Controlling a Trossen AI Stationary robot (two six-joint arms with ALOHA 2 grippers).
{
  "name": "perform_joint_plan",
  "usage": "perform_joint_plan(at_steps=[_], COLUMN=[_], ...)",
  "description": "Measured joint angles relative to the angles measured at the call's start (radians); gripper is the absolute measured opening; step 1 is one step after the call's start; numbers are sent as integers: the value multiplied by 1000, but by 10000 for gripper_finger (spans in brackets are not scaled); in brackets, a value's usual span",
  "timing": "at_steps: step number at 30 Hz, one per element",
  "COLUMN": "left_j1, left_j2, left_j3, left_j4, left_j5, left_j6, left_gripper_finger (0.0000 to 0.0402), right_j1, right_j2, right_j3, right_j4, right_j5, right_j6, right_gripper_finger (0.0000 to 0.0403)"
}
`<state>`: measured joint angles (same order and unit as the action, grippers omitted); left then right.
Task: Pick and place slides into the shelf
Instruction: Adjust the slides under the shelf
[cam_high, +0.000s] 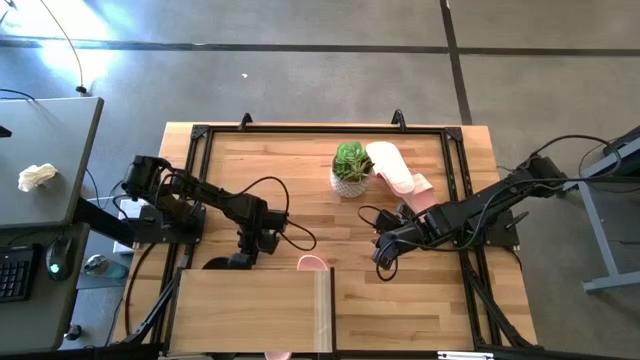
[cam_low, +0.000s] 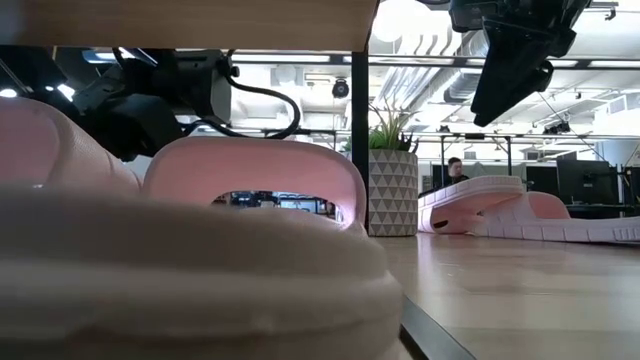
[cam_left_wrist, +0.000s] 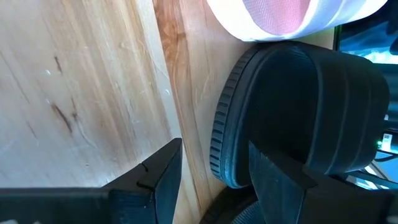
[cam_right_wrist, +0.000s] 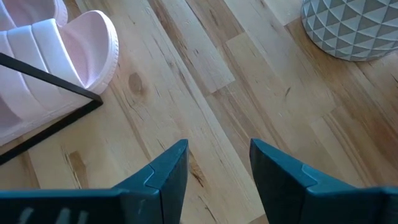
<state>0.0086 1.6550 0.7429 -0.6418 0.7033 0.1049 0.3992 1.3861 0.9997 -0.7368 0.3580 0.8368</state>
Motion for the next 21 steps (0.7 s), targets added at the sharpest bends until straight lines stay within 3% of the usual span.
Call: perform_joint_plan(at_steps=[21], left_j1=[-2], left_j2=[88], left_j3=[2], left_j4=[26], left_j5=[34], left_j6=[-52], left_gripper_finger=[169], right_j1=[0], right_j2=[0], right_j3=[0], right_j4=[-14], right_j5=[-2], right_j6=[0], right_gripper_finger=[161])
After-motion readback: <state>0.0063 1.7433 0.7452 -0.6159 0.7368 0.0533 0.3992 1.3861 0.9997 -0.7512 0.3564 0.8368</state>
